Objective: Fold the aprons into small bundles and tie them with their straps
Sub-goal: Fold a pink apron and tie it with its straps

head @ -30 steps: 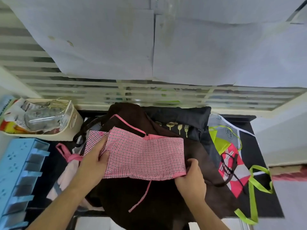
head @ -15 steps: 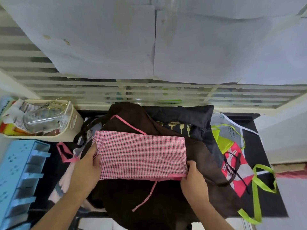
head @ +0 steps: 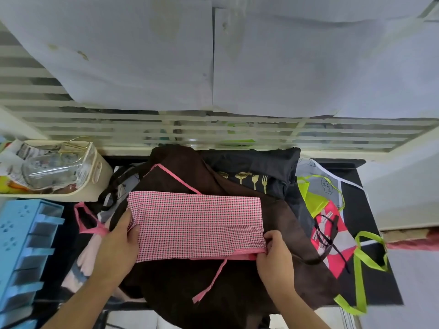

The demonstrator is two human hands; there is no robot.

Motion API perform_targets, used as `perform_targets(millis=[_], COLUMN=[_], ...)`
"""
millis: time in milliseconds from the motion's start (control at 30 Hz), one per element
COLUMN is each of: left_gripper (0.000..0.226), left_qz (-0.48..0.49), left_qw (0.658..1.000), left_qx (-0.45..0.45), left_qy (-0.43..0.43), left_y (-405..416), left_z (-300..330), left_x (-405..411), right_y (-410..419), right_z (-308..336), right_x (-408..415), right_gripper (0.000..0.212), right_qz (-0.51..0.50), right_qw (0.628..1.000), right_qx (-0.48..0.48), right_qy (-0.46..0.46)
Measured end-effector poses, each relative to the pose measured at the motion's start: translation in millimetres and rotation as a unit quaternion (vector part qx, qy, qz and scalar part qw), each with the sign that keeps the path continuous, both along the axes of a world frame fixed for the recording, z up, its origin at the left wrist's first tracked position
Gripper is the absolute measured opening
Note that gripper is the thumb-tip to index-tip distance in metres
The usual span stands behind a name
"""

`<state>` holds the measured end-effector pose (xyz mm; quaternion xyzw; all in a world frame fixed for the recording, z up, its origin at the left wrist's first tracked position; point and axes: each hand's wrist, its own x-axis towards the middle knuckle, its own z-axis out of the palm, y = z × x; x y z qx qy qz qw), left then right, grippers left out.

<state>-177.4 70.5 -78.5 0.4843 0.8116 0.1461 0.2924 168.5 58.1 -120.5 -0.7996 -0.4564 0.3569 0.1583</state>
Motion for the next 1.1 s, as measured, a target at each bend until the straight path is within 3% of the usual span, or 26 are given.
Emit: perform_targets(millis=[67,200,367,500,600,733,833,933,1000,1100], left_gripper=[0.05,0.051,0.05,0.051,0.042,0.042,0.049,0.055,0.055,0.039], left_qz=[0.002,0.007,0.038,-0.047,-0.173,-0.328,-0.314,-0.299,-0.278,-0.249], left_qw=[1.0,1.0,0.999,0.975,0.97,0.941,0.949,0.95,0.957,0.963], left_qx=[0.001,-0.002,0.01,0.099,0.131,0.085,-0.011,-0.084,-0.076,-0.04], left_qy=[0.012,0.02,0.031,0.193,0.109,0.02,0.002,0.01,0.02,0.094], left_y=[-0.1,-0.2,-3.1,-12.1,-26.3,-42.7,-50.4,-57.5,-61.2,-66.7], left_z=[0.9,-0.2,5.1,13.7,17.6,-1.9,-29.4,-47.9,-50.9,-46.2], left_x=[1.0,3.5,18.0,37.1,70.7,131.1,158.2,162.6,161.7,162.9], right_y=[-6.2,-16.0,-17.6,-17.5,-20.0,-23.5,-25.4,-29.2,-29.0,-21.9], right_z=[0.7,-3.3,0.2,2.7,1.1,-0.4,1.7,0.1,0.8,1.8], right_x=[4.1,12.1,10.3,7.8,6.0,10.0,13.3,18.2,23.4,30.0], right_gripper=[0.028,0.023,0.029,0.031,0.031,0.022,0.02,0.034,0.044,0.038], right_qz=[0.117,0.204,0.091,0.088,0.108,0.113,0.085,0.053,-0.019,-0.141], right_qw=[0.99,0.973,0.996,0.995,0.993,0.992,0.996,0.998,0.993,0.965], right_qx=[0.007,-0.01,-0.01,-0.023,-0.017,-0.002,-0.003,-0.002,-0.012,-0.026], right_qy=[-0.085,-0.105,-0.017,-0.042,-0.051,-0.048,-0.034,0.019,0.115,0.22])
